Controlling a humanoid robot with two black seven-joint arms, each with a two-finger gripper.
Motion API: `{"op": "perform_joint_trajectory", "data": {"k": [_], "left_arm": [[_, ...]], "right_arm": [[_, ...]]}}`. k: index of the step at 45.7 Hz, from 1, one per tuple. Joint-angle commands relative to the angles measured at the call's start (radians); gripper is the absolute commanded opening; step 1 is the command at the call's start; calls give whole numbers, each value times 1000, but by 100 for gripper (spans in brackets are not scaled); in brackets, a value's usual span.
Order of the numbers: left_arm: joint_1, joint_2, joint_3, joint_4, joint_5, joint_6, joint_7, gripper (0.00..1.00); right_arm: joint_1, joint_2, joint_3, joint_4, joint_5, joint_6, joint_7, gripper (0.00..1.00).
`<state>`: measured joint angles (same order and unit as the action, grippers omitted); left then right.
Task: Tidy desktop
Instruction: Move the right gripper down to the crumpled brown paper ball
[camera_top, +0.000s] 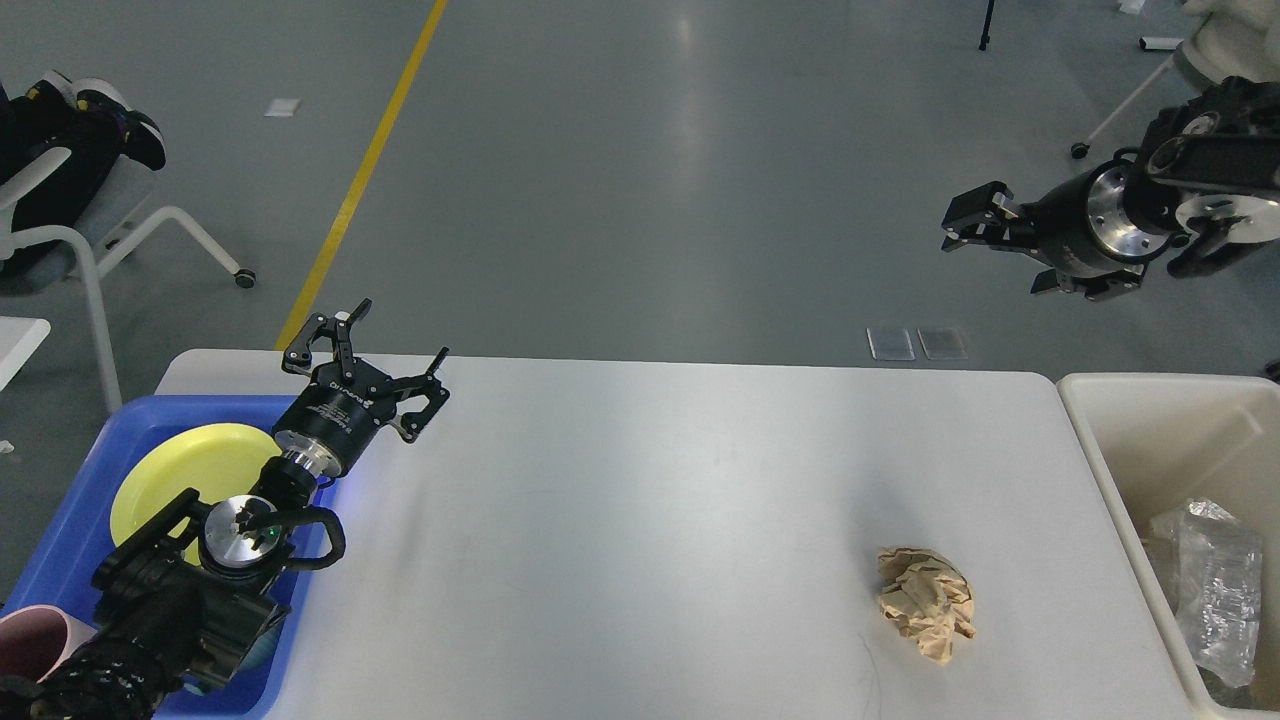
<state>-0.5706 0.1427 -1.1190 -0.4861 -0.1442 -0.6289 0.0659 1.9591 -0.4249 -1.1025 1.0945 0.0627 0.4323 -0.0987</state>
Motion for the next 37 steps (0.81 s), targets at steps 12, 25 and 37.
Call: {"op": "perform_joint_trajectory", "data": {"k": [12, 25, 37], "left_arm": [[0, 0, -1, 0, 0, 0, 0, 96], [0, 0, -1, 0, 0, 0, 0, 96], [0, 0, -1, 0, 0, 0, 0, 96]], "right_arm": [[244, 146, -73, 228, -9, 134, -7, 100], [-207, 150, -63, 116, -18, 56, -9, 99], [-350, 155, -49, 110, -18, -7, -9, 99]]}}
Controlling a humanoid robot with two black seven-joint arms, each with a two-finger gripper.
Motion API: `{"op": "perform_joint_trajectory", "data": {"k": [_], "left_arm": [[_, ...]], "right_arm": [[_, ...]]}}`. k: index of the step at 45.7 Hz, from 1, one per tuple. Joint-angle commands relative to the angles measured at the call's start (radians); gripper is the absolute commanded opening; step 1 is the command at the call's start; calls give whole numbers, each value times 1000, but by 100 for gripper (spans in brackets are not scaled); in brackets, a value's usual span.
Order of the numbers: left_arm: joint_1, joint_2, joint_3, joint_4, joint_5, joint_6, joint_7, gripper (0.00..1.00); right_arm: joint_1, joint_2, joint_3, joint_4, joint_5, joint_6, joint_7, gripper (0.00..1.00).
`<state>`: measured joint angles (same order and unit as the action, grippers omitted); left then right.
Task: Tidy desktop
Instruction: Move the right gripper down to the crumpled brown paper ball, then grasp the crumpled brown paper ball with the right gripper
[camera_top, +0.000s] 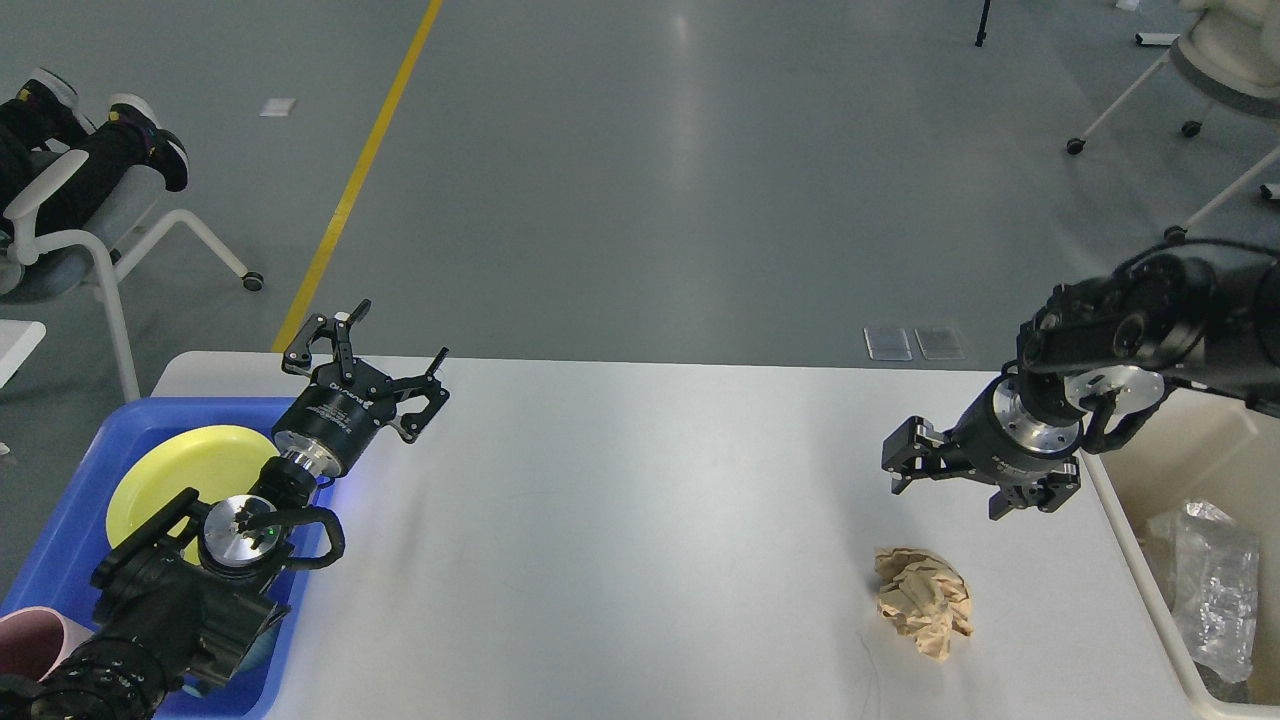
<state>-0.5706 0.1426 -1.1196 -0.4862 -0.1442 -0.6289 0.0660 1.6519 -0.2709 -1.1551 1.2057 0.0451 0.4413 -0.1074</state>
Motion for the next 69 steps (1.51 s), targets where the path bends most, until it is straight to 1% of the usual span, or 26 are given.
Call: {"op": "perform_joint_trajectory", "data": {"k": [1, 10, 18, 30, 32, 36, 39, 40, 41, 44, 45, 46, 47, 48, 54, 56, 58, 59, 65, 69], "left_arm": [[0, 0, 0, 0, 0, 0, 0, 96], [0, 0, 0, 0, 0, 0, 0, 96], [0, 0, 1, 0, 0, 0, 0, 96], [0, 0, 0, 0, 0, 0, 0, 96], [0, 0, 0, 0, 0, 0, 0, 96], [0, 0, 1, 0, 0, 0, 0, 96], [0, 0, 0, 0, 0, 0, 0, 96], [0, 0, 0, 0, 0, 0, 0, 96], [0, 0, 0, 0, 0, 0, 0, 96], [0, 0, 0, 0, 0, 0, 0, 96], [0, 0, 0, 0, 0, 0, 0, 96], [0, 0, 0, 0, 0, 0, 0, 96], [0, 0, 0, 0, 0, 0, 0, 96], [0, 0, 0, 0, 0, 0, 0, 96], [0, 0, 1, 0, 0, 0, 0, 96], [0, 0, 0, 0, 0, 0, 0, 96], [0, 0, 0, 0, 0, 0, 0, 96], [0, 0, 0, 0, 0, 0, 0, 96], [0, 0, 0, 0, 0, 0, 0, 96], [0, 0, 0, 0, 0, 0, 0, 96]], "right_arm": [[-49, 1, 3, -3, -1, -19, 0, 99], [-125, 10, 3, -49, -1, -42, 0, 99], [-225, 55, 6, -139, 1, -50, 0, 100], [-330, 59, 48, -195, 1, -59, 0, 98], [-333, 59, 52, -190, 2, -59, 0, 90], [-336, 59, 52, -187, 1, -59, 0, 66], [-340, 58, 54, -193, 6, -76, -1, 60], [-343, 58, 54, -193, 9, -88, -1, 55], [-345, 59, 54, -193, 10, -101, -1, 52], [-345, 59, 57, -189, 12, -121, -1, 47], [-345, 58, 58, -189, 15, -121, -1, 38], [-345, 59, 63, -187, 16, -119, -1, 24], [-345, 58, 66, -184, 18, -116, -1, 8], [-345, 58, 68, -183, 18, -115, -1, 0], [-325, 38, 74, -164, 19, -110, -1, 0], [-311, 15, 86, -155, 21, -108, -1, 0], [-282, -23, 104, -134, 19, -107, -1, 0], [-244, -62, 120, -99, 19, -107, -1, 0], [-89, -183, 127, -6, 16, -95, -1, 0], [37, -258, 127, 25, 16, -44, -1, 0]]}}
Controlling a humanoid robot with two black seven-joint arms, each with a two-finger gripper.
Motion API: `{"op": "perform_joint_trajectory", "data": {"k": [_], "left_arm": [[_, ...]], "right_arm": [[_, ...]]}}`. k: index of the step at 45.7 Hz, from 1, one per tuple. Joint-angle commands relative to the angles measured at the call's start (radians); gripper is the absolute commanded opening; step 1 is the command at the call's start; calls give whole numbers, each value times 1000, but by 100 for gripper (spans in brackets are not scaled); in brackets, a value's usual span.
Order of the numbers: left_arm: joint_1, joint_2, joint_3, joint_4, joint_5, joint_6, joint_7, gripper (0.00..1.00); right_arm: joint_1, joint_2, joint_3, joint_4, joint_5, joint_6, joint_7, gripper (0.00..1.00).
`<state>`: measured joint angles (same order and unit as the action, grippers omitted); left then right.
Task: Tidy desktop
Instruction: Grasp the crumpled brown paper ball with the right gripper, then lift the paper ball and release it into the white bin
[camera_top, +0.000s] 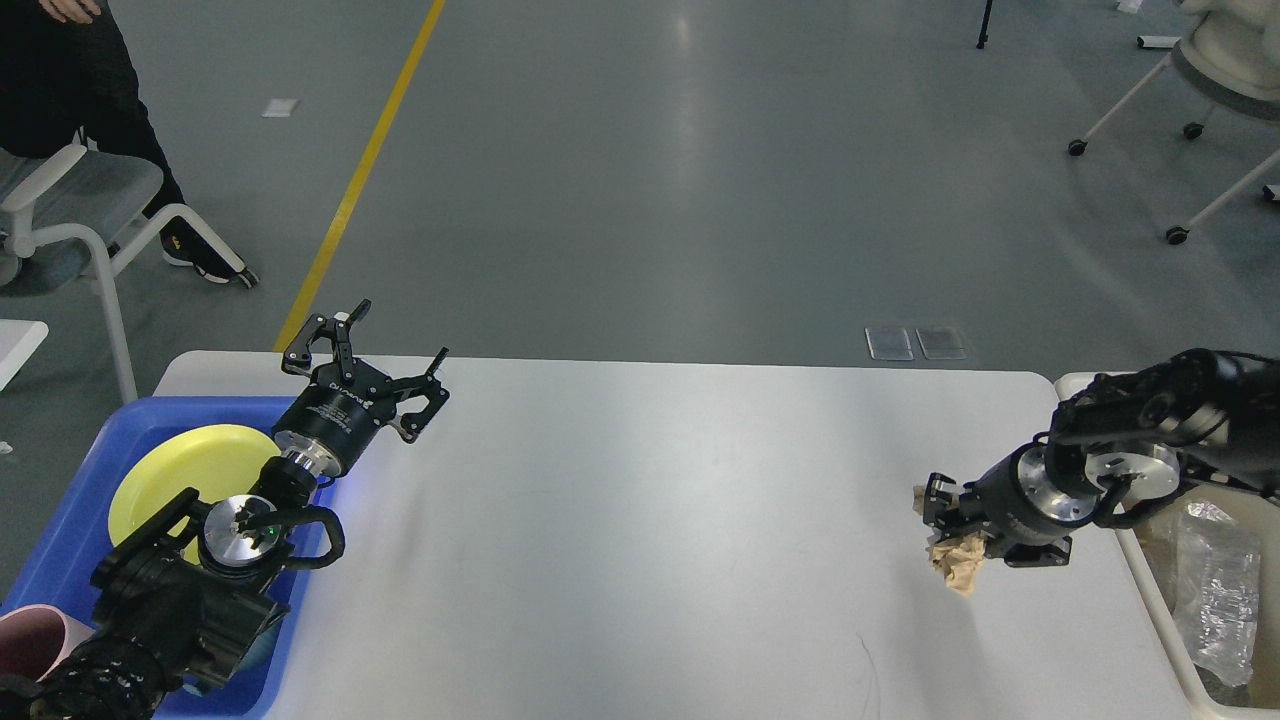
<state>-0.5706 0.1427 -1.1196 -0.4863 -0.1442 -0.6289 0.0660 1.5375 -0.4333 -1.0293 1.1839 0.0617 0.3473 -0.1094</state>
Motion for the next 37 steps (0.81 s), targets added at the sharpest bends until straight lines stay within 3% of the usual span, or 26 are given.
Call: {"op": "perform_joint_trajectory", "data": {"k": [1, 9, 22, 31, 37], "left_arm": [[0, 0, 0, 0, 0, 0, 0, 96], [0, 0, 1, 0, 0, 0, 0, 96], [0, 0, 0, 0, 0, 0, 0, 96], [0, 0, 0, 0, 0, 0, 0, 96], [0, 0, 0, 0, 0, 0, 0, 96]], "right_arm": [[183, -111, 0, 48, 0, 68, 0, 0], [414, -179, -9, 39, 3, 171, 0, 0], [466, -260, 3, -67, 3, 115, 0, 0], [92, -329, 176, -309, 3, -197, 2, 0], [-279, -320, 420, -597, 0, -257, 4, 0]]}}
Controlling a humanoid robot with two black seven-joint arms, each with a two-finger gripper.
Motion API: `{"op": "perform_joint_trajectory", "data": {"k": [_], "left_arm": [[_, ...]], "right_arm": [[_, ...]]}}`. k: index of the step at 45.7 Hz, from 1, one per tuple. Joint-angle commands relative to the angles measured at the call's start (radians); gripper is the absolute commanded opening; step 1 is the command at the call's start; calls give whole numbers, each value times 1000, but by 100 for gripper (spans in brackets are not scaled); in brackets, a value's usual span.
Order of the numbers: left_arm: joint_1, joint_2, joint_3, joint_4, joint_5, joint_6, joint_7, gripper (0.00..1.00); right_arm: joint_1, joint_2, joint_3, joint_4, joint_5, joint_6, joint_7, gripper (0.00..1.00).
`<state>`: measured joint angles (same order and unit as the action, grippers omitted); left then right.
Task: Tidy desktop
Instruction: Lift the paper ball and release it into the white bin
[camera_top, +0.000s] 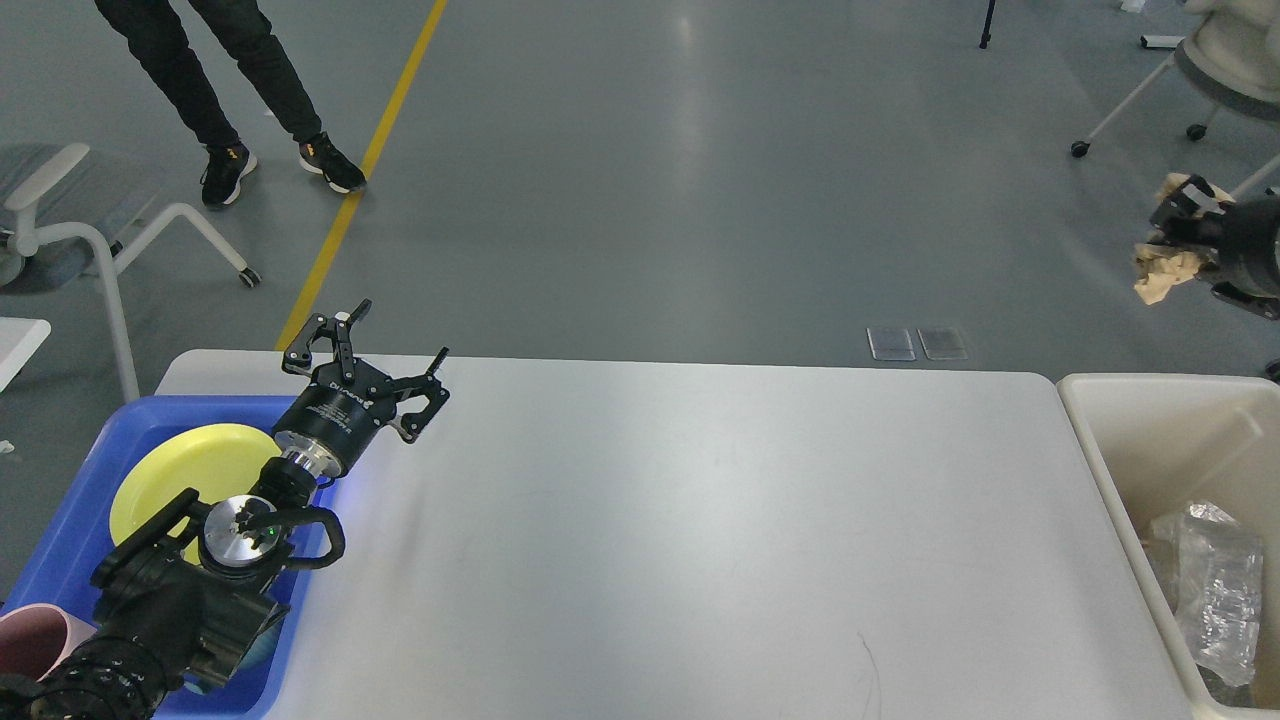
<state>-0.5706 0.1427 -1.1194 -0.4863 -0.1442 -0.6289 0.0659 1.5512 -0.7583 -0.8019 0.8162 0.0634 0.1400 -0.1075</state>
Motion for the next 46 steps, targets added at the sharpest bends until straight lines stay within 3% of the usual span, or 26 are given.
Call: {"op": "perform_joint_trajectory", "data": {"k": [1, 4, 10, 11, 15, 20, 39, 43, 46], "left_arm": [[0, 0, 0, 0, 0, 0, 0, 96], [0, 0, 0, 0, 0, 0, 0, 96], [0, 0, 0, 0, 0, 0, 0, 96], [0, 0, 0, 0, 0, 0, 0, 96], [0, 0, 0, 0, 0, 0, 0, 96], [0, 0, 0, 0, 0, 0, 0, 96], [0, 0, 1, 0, 0, 0, 0, 96], [0, 0, 0, 0, 0, 0, 0, 96], [0, 0, 0, 0, 0, 0, 0, 96]], "right_arm": [[-345, 10, 237, -276, -2, -50, 3, 0], [-509, 60, 386, -415, -2, -57, 5, 0], [-706, 134, 579, -584, -1, -74, 12, 25], [-726, 142, 604, -601, -1, -76, 14, 31], [-776, 163, 696, -631, -1, -92, 14, 71], [-824, 166, 763, -631, -1, -103, 14, 97], [-870, 154, 990, -617, -1, -99, 20, 100], [-867, 152, 1059, -591, -1, -97, 96, 100], [-867, 152, 1096, -575, -1, -99, 242, 100]]}}
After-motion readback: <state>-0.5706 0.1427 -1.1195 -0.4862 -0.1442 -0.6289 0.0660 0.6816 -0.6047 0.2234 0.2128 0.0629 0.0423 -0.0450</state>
